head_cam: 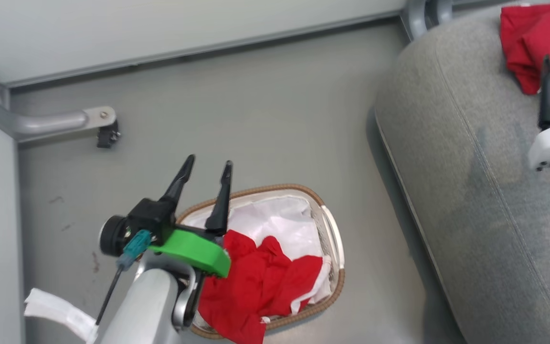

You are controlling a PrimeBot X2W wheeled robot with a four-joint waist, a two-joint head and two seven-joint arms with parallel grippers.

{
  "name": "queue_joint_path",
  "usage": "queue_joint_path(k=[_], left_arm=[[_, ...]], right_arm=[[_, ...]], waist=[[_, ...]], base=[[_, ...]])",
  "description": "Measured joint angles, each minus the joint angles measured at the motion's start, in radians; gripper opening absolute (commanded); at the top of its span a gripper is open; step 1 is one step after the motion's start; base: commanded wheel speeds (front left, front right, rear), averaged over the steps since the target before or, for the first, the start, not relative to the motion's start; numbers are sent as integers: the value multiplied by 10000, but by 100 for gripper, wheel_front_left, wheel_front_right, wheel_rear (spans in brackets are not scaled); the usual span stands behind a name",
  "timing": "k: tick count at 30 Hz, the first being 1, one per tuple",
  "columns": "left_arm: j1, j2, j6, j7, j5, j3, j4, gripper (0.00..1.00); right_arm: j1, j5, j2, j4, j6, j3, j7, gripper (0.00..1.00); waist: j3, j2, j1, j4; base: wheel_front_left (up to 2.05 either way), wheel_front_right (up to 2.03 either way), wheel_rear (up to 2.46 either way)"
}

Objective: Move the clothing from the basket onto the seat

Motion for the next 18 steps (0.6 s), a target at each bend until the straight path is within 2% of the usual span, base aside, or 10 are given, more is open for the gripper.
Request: queue_joint_path(k=[10, 18], left_arm=[[1492, -31, 140, 0, 196, 2023, -58, 100], [2644, -54, 150, 0, 209, 2828, -73, 100]], right_arm=[[2040, 853, 1461, -980, 0, 848, 2, 100], [3789, 1354, 2084, -1687, 0, 901, 0, 100]], waist=[[-1379, 0, 0, 869], [-2188, 0, 0, 1299]], base=[[0, 0, 0], [0, 0, 0]])
